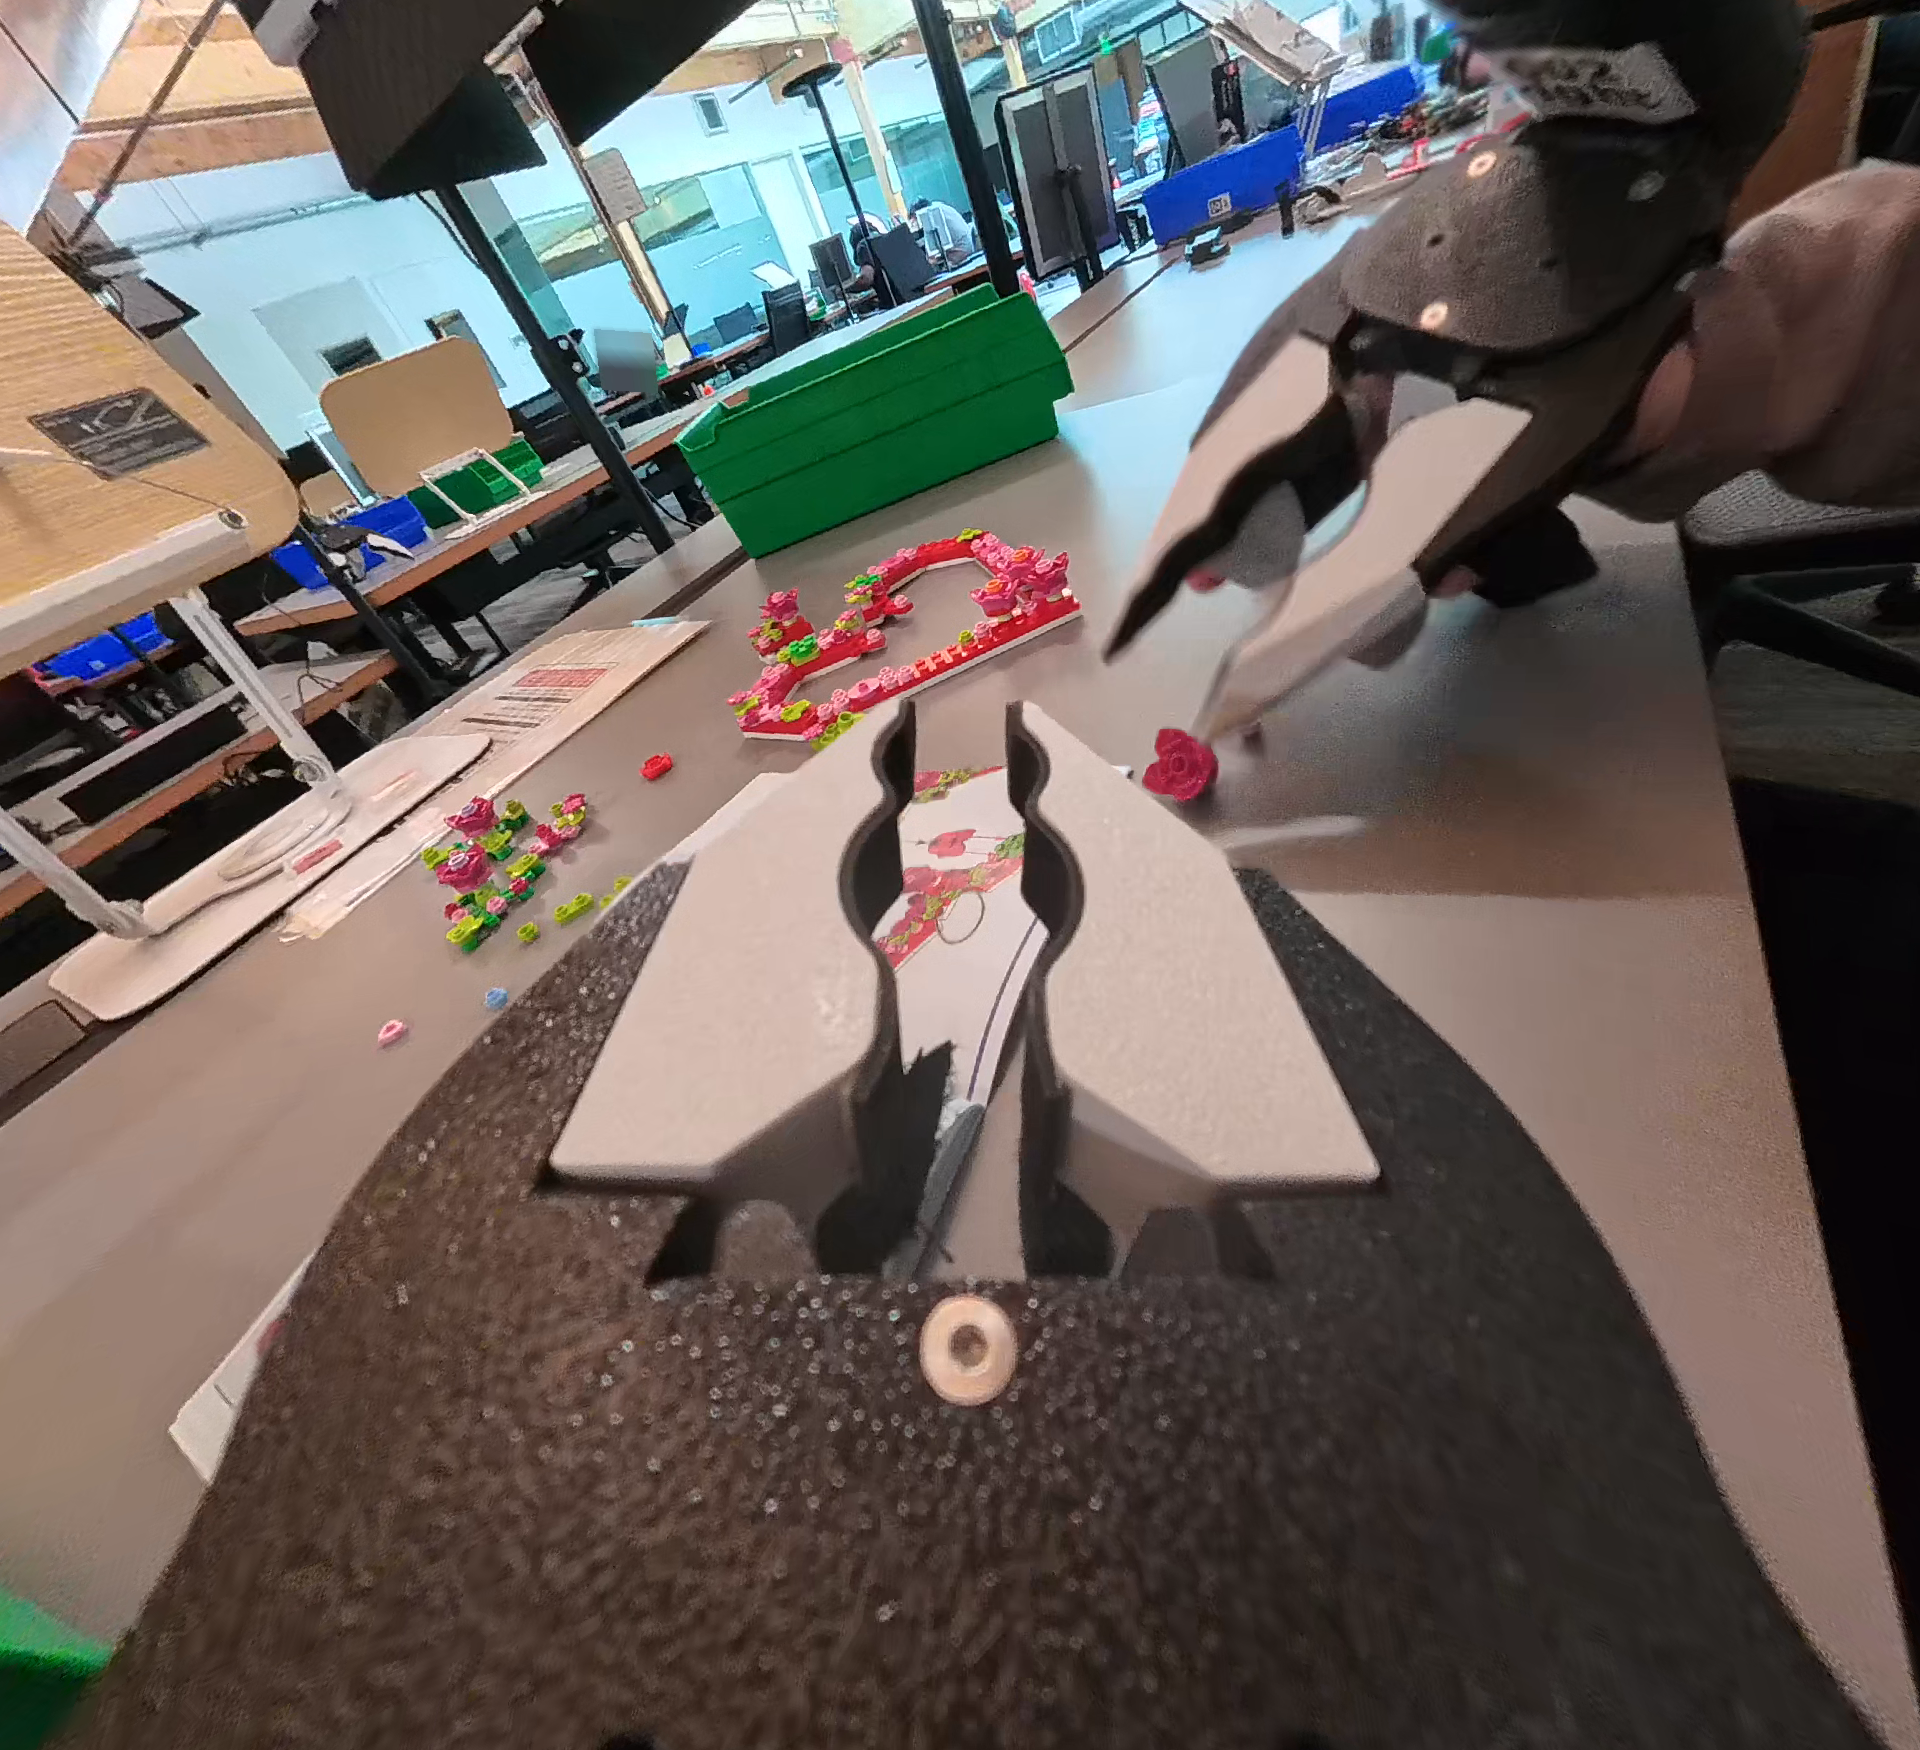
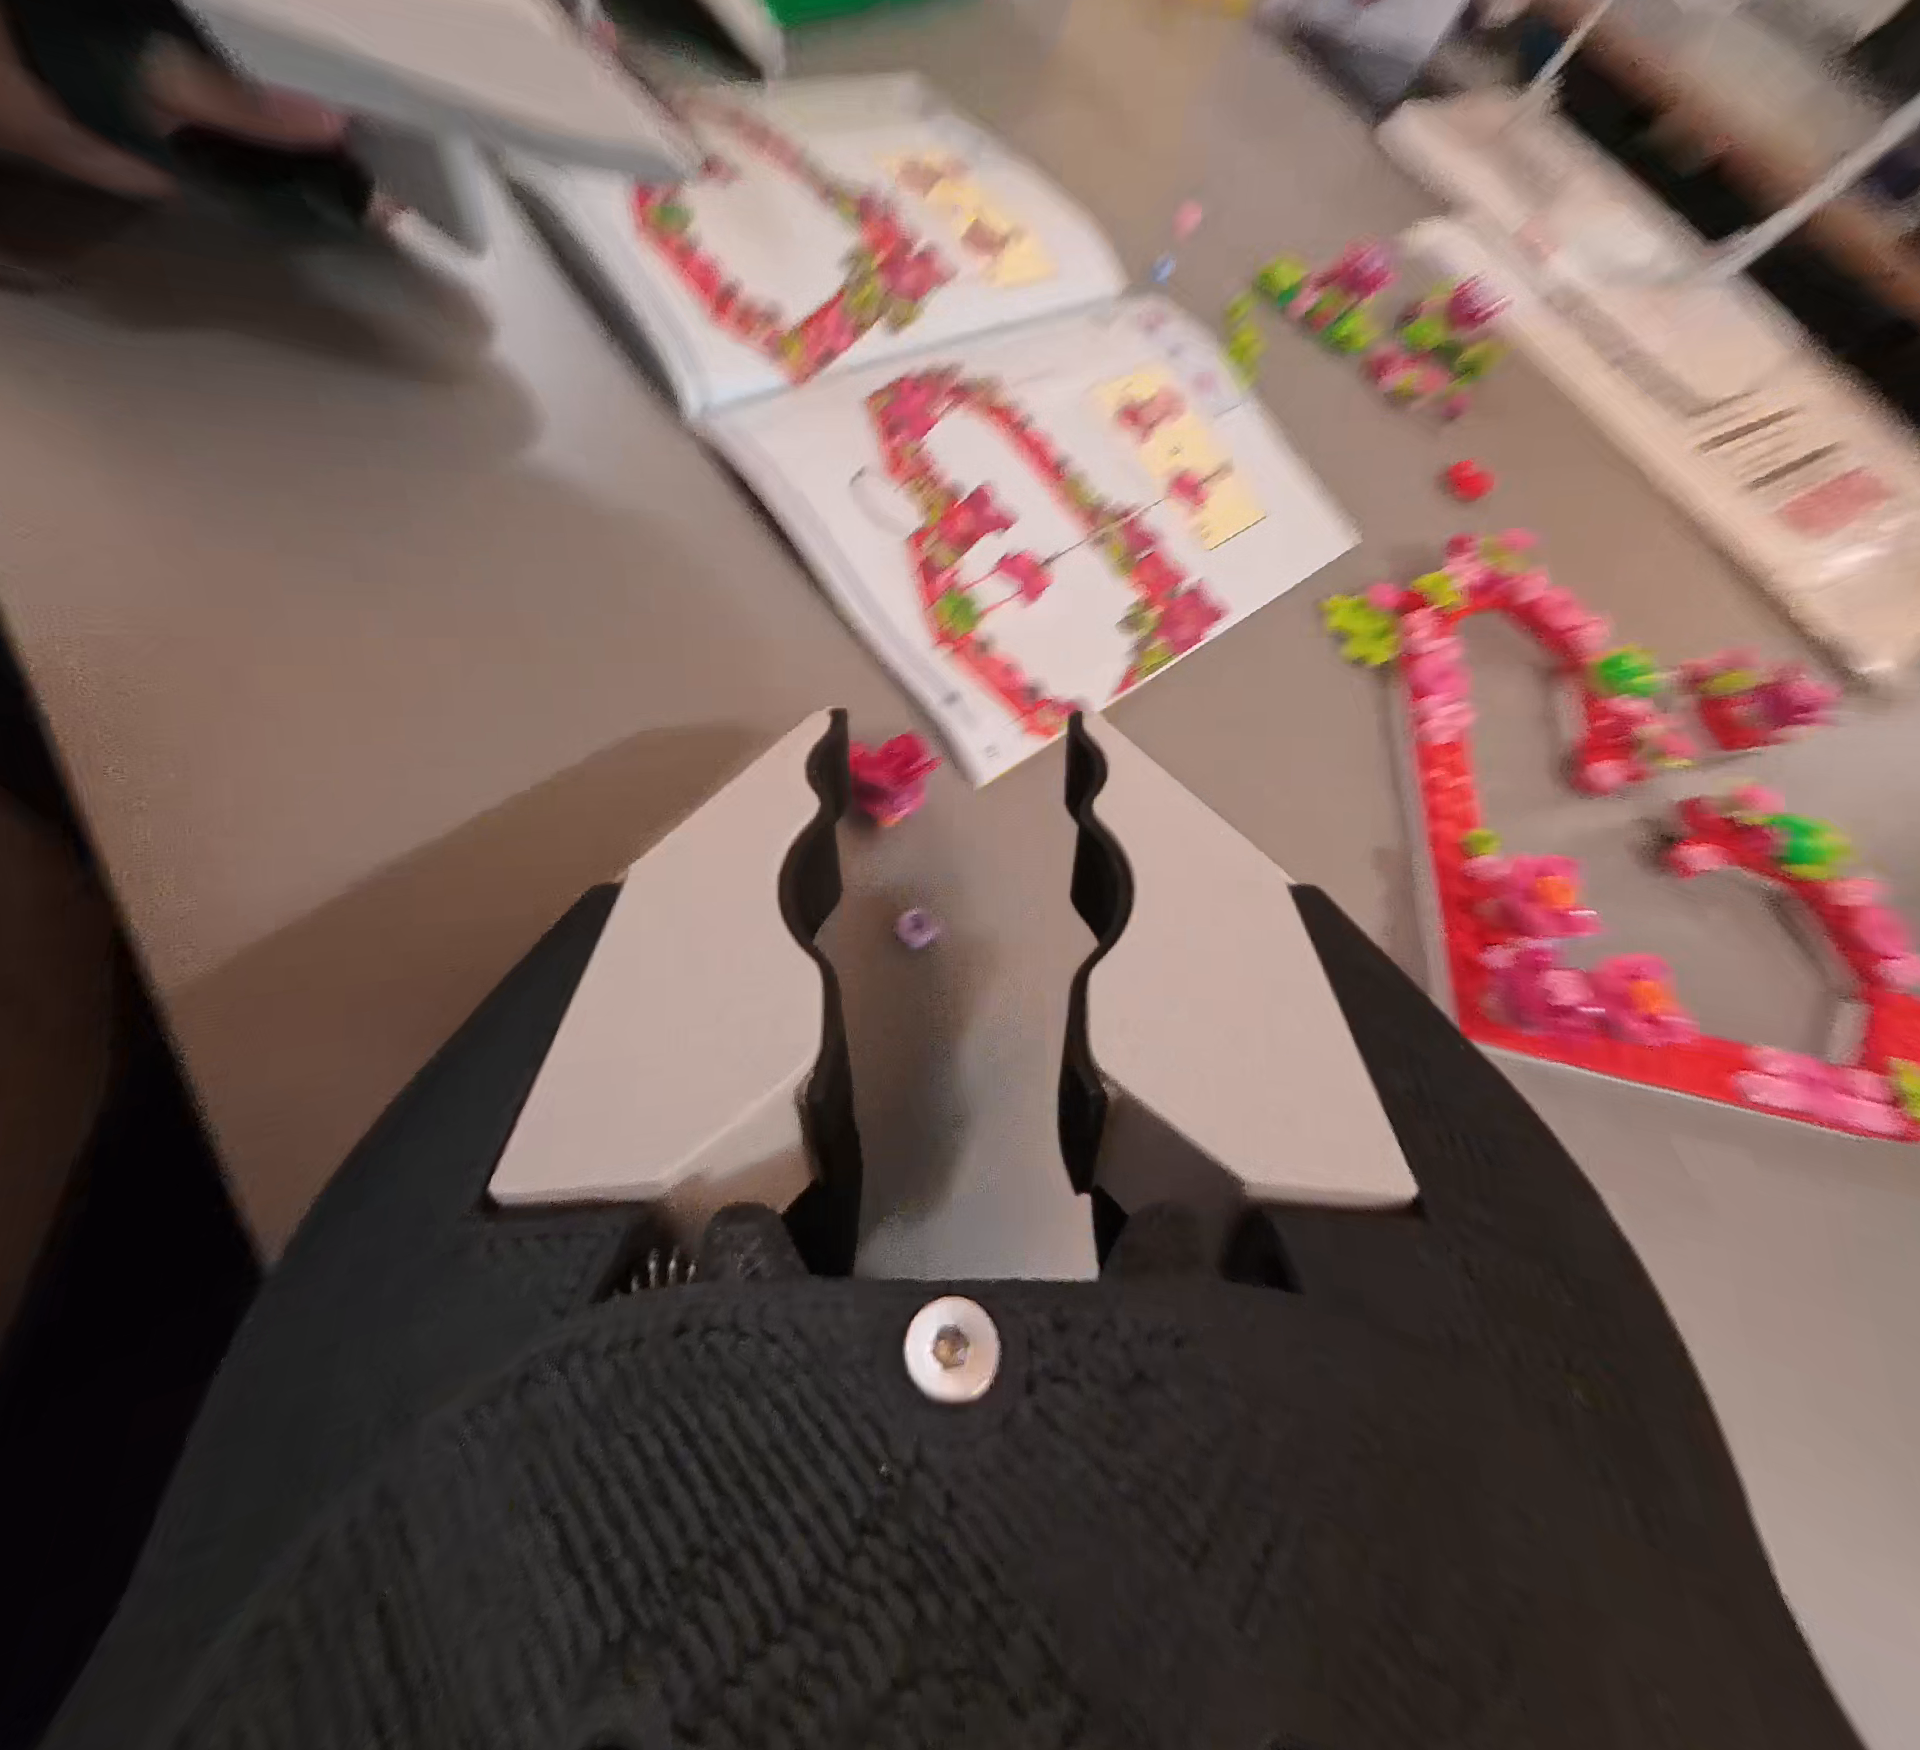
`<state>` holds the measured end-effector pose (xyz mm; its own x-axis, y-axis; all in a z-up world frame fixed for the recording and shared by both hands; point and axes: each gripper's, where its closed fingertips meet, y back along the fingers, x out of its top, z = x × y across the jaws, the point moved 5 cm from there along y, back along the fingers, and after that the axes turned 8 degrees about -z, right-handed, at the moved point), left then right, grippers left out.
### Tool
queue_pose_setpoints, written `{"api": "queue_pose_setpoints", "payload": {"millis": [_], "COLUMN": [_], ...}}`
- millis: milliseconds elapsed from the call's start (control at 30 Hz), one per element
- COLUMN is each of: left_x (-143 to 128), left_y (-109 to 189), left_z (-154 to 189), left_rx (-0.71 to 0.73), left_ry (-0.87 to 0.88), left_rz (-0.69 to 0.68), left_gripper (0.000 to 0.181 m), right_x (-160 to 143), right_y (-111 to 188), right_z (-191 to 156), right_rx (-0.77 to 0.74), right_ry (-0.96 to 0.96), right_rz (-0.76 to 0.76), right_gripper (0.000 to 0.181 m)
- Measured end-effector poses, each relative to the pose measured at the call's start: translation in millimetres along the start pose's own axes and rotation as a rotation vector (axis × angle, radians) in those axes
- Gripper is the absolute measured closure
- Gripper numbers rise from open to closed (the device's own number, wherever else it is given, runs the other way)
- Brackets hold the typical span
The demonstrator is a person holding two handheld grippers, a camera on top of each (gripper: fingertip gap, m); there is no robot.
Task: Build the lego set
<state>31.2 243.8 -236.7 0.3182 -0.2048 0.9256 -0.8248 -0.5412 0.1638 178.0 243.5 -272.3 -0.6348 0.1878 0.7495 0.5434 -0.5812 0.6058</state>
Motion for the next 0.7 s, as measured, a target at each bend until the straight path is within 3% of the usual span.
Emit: {"api": "queue_pose_setpoints", "payload": {"millis": [33,167,233,333,500,700], "left_x": [0.4,3.1,4.9,6.3,9.4,9.2], "left_y": [0.6,4.8,6.8,7.1,10.6,10.8], "left_z": [0.3,-5.8,-12.2,-15.5,-14.2,-22.3], "left_rx": [0.007,0.047,0.064,0.046,0.078,0.151], "left_ry": [-0.007,0.015,0.056,0.090,0.036,-0.023], "left_rz": [0.006,0.054,0.091,0.120,0.154,0.171], "left_gripper": [0.167,0.166,0.165,0.163,0.164,0.167], "right_x": [4.5,11.3,2.3,-12.7,-27.1,-31.2], "right_y": [5.9,49.4,69.1,84.7,87.7,87.7], "right_z": [8.6,57.3,79.5,110.0,149.8,196.5], "right_rx": [-0.061,-0.421,-0.556,-0.672,-0.717,-0.778], "right_ry": [-0.006,-0.075,-0.117,-0.148,-0.100,0.086], "right_rz": [0.076,0.483,0.596,0.623,0.593,0.566], "right_gripper": [0.140,0.142,0.145,0.146,0.148,0.153]}}
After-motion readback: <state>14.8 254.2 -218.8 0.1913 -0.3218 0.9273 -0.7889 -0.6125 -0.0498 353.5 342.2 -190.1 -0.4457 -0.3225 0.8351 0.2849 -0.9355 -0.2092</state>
